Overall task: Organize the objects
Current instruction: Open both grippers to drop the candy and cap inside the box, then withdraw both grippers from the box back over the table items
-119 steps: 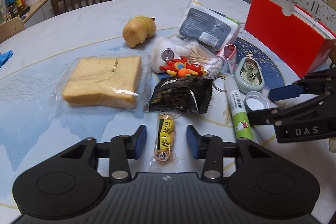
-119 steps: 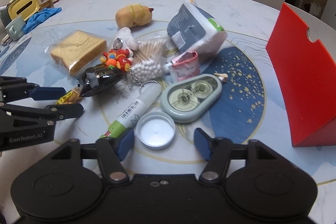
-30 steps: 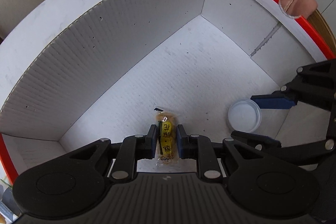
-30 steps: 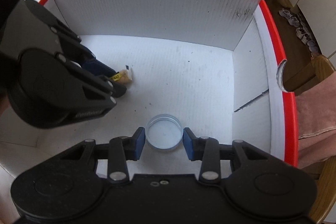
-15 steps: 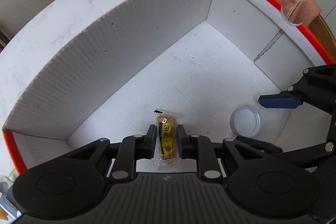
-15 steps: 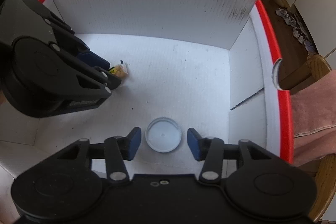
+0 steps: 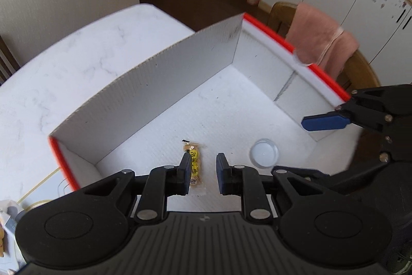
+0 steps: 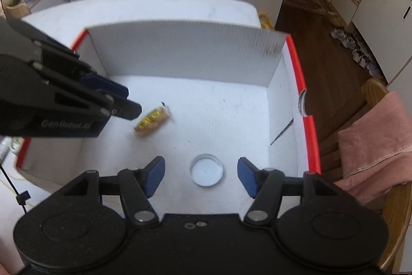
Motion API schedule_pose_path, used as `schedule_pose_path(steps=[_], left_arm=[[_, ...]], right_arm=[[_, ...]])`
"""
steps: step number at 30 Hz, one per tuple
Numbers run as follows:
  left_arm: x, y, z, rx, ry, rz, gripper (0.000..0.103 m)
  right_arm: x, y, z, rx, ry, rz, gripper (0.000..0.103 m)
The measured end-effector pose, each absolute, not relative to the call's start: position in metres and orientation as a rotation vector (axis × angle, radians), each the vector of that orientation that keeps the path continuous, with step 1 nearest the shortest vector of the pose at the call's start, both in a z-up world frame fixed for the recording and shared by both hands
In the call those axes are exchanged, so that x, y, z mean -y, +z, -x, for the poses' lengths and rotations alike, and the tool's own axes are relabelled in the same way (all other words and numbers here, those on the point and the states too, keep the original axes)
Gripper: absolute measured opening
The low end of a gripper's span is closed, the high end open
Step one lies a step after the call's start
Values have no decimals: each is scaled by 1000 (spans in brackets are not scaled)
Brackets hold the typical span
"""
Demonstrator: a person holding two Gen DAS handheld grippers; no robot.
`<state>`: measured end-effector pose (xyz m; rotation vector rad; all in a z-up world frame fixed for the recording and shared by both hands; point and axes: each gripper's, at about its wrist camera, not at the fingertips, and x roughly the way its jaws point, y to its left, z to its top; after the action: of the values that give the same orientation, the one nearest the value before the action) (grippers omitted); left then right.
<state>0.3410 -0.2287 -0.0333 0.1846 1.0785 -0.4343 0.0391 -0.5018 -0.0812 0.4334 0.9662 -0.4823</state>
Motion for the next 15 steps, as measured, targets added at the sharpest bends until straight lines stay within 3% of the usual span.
schedule_pose_path(steps=[15], left_arm=[[161, 23, -248, -883, -418, -109, 19]], right_arm=[[437, -27, -29, -802, -475, -404, 63]])
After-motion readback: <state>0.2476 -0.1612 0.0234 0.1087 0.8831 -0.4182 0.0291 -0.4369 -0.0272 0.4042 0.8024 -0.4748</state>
